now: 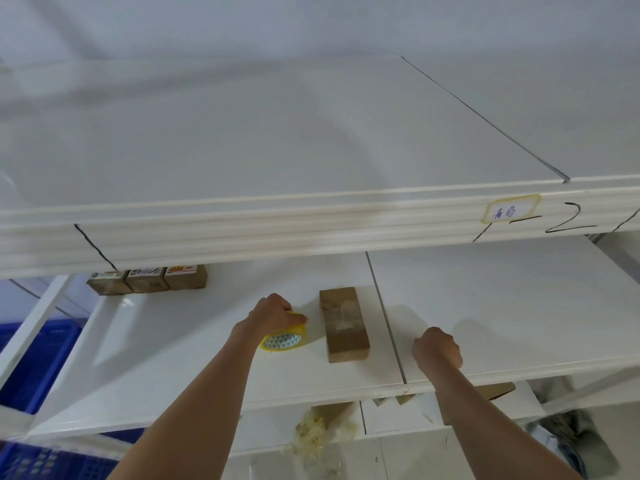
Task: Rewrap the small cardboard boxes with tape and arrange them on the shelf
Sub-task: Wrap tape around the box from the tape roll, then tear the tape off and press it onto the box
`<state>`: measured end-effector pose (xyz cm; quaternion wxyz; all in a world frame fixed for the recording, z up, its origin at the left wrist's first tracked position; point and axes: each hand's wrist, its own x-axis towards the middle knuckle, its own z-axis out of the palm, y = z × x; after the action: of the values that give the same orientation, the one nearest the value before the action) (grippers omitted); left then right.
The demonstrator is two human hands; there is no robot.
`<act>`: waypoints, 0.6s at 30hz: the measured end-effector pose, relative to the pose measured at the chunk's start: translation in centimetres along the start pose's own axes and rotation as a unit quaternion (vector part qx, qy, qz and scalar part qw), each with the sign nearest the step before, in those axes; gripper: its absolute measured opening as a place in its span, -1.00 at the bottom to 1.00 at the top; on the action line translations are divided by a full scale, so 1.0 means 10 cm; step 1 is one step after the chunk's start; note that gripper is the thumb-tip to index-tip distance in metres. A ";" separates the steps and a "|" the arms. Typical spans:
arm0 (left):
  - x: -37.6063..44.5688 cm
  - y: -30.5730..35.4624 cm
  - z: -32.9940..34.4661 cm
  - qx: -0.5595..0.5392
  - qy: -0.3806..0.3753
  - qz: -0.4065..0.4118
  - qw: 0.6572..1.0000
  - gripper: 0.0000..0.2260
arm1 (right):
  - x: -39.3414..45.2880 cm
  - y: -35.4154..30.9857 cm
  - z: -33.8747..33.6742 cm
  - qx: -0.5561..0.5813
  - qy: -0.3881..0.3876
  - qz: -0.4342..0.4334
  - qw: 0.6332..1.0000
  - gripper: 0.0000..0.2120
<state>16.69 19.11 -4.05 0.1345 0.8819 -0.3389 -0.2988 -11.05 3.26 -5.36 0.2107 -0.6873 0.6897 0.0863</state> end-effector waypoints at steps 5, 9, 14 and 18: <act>-0.06 0.07 0.04 0.047 0.036 0.020 0.998 -0.67 | 0.10 0.01 0.08 0.118 -0.006 0.025 0.993 -0.90; -0.08 0.06 0.04 0.044 0.049 0.021 0.998 -0.66 | 0.06 -0.07 0.11 0.216 0.029 0.044 0.975 -0.86; -0.11 -0.01 0.01 -0.008 0.043 0.024 0.999 -0.70 | -0.24 -0.58 0.04 0.356 0.094 -0.047 0.928 -0.72; -0.14 -0.01 -0.01 -0.028 0.045 0.026 0.998 -0.65 | -0.53 -1.00 0.08 0.388 0.024 -0.152 0.909 -0.76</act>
<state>15.99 20.18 -3.37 0.1822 0.8813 -0.3464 -0.2646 -1.23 7.98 -2.20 0.4547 -0.6500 0.5608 -0.2371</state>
